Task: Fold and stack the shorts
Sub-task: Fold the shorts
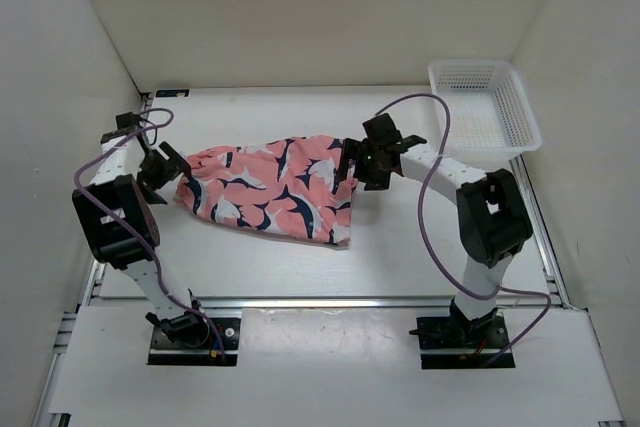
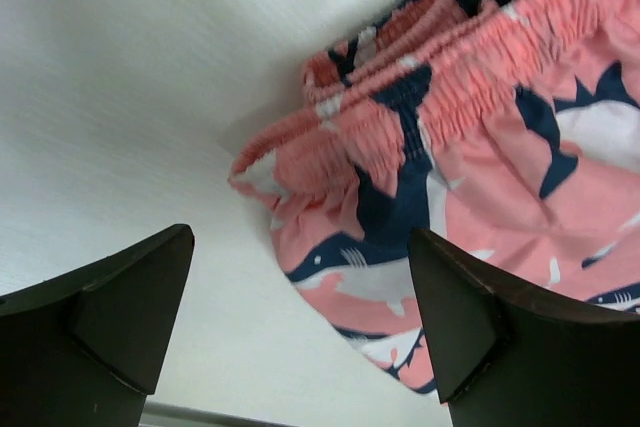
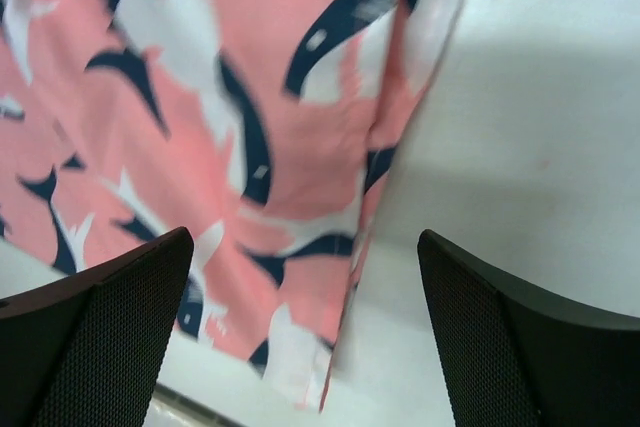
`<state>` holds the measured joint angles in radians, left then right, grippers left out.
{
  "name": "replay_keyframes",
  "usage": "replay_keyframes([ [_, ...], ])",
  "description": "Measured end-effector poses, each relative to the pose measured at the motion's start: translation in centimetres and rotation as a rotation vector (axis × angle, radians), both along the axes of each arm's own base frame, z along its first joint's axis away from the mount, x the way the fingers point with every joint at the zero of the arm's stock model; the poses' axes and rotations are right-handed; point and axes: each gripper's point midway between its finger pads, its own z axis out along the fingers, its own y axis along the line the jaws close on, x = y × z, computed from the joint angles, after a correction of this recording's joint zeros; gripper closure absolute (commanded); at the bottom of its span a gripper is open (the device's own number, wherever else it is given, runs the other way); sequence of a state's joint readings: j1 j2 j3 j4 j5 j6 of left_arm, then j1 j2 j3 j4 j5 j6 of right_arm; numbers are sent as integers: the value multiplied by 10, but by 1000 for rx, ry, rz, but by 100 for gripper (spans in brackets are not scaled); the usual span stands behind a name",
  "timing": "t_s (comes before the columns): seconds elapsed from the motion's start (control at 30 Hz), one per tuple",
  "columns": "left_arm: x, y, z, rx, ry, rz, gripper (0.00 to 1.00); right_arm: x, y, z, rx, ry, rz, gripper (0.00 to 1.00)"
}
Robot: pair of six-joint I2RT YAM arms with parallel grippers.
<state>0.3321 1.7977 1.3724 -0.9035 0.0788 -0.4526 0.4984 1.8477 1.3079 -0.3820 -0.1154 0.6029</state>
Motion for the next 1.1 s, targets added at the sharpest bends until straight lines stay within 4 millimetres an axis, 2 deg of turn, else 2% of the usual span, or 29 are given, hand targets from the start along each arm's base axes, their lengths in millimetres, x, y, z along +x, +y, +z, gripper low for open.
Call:
replay_keyframes([
  [0.1, 6, 1, -12, -9, 9, -9, 3, -18, 7, 23, -4, -25, 42, 3],
  [0.2, 18, -3, -31, -59, 9, -32, 9, -28, 6, 59, 20, -84, 55, 3],
  [0.3, 23, -13, -53, -136, 29, -54, 22, -35, -3, 99, 54, -168, 43, 3],
  [0.33, 24, -17, -55, -159, 36, -55, 27, -38, -9, 112, 65, -195, 35, 3],
  [0.37, 28, -19, -54, -169, 21, -59, 41, -40, -12, 121, 75, -217, 29, 3],
  [0.43, 35, -25, -54, -182, 2, -66, 64, -46, -22, 136, 87, -246, 14, 3],
  [0.5, 41, -30, -59, -188, 0, -74, 90, -51, -30, 143, 90, -259, 1, 3],
  [0.63, 47, -33, -58, -165, -5, -80, 90, -57, -43, 149, 80, -259, -23, 4],
  [0.73, 47, -24, -53, -87, 6, -68, 90, -60, -52, 151, 67, -257, -42, 4],
  [0.83, 49, -12, -26, 42, -2, -62, 90, -61, -61, 154, 58, -262, -57, 4],
  [0.93, 58, -10, 29, 198, -76, -83, 90, -60, -71, 155, 49, -263, -78, 4],
  [1.03, 64, -33, 102, 346, -198, -129, 90, -57, -78, 155, 39, -263, -96, 4],
  [1.1, 62, -57, 140, 408, -275, -163, 90, -56, -82, 154, 31, -261, -105, 4],
])
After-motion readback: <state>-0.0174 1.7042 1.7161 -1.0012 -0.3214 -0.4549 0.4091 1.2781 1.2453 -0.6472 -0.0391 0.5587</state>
